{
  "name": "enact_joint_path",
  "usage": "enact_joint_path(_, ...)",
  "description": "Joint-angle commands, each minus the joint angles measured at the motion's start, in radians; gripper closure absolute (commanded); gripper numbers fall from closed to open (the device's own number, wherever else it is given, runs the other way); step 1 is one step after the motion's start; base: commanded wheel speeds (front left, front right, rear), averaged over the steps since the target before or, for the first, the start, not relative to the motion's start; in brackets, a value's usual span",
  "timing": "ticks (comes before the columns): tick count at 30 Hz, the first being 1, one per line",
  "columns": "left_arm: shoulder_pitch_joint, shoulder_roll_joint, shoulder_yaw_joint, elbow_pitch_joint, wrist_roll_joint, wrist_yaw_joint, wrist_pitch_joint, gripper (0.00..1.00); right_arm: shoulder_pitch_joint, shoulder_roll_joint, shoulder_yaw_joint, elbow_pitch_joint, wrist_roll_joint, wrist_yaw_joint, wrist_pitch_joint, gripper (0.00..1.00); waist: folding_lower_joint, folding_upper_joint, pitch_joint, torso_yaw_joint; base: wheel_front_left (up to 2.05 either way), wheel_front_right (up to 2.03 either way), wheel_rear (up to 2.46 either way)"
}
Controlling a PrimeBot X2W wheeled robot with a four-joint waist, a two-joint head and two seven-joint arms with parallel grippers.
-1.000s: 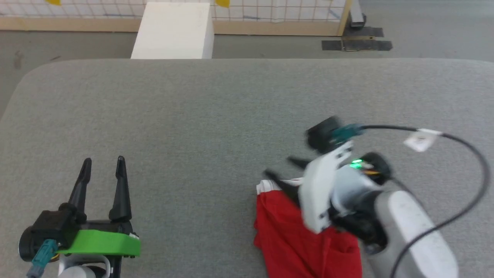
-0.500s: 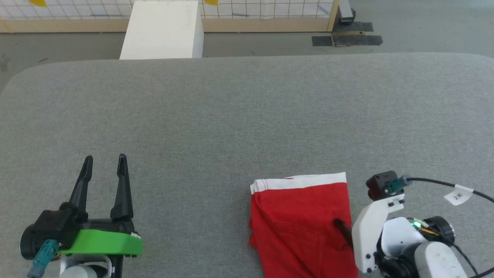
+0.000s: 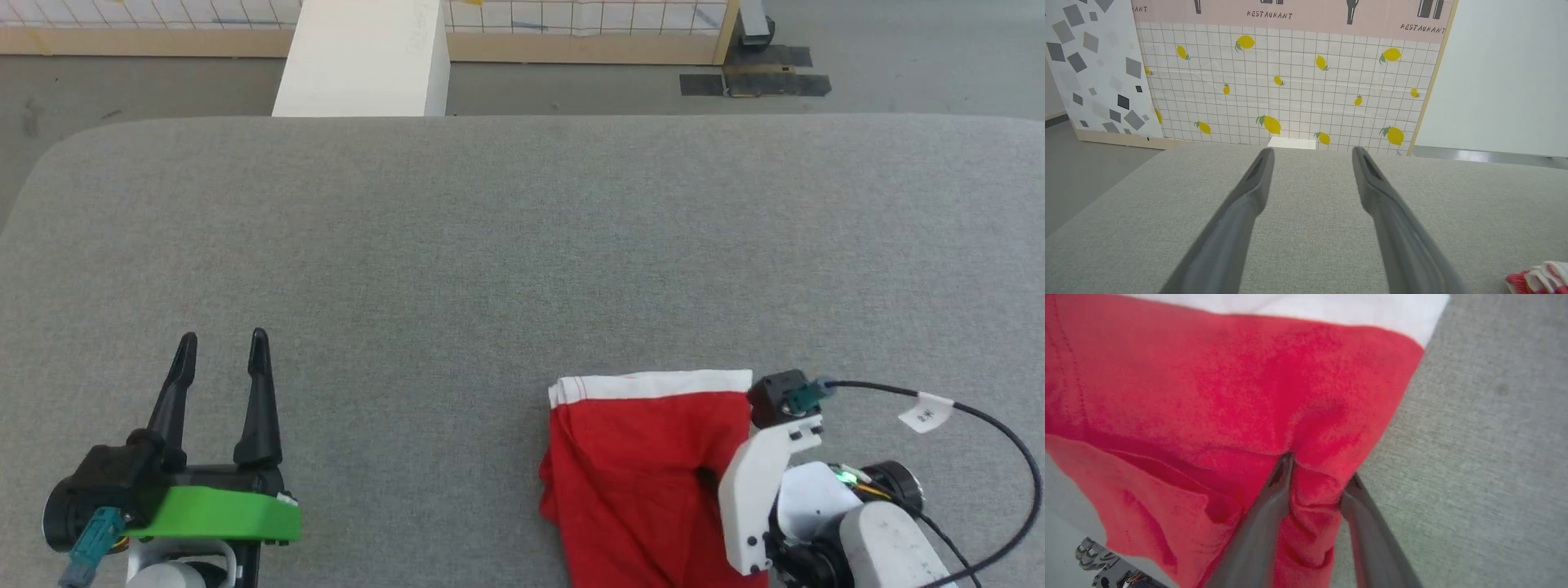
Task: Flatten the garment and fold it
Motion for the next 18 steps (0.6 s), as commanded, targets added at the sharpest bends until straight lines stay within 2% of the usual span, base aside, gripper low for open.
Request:
enact_joint_path(1,0.004,0.002,0.006,0.001,0.003,-0.005,-0.005,0.0,-0.011,0.002,0.016,0.018,0.005,-0.001,-0.004,1.0,0.0,0.0,-0.004,-0.009,0.0,0.0,0.0)
enact_joint_path(4,0.012,-0.001,0.02,-0.007,0.001,-0.002,-0.005,0.0,-0.036,-0.014,0.047,-0.001,0.017,-0.001,0.009,1.0,0.0,0.0,-0.007,-0.04,0.0,0.0,0.0)
enact_joint_path(8,0.026,-0.005,0.029,-0.022,0.0,-0.001,-0.005,0.0,-0.086,-0.081,0.117,-0.066,0.036,-0.001,0.055,1.0,0.0,0.0,0.003,-0.112,0.0,0.0,0.0)
enact_joint_path(15,0.025,-0.001,0.025,-0.053,-0.003,-0.003,-0.005,0.0,-0.208,-0.223,0.237,-0.189,0.136,-0.001,0.172,1.0,0.0,0.0,0.057,-0.298,0.0,0.0,0.0)
enact_joint_path(18,0.014,0.013,0.016,-0.068,0.001,-0.004,-0.005,0.0,-0.264,-0.275,0.255,-0.217,0.165,-0.001,0.199,1.0,0.0,0.0,0.093,-0.37,0.0,0.0,0.0)
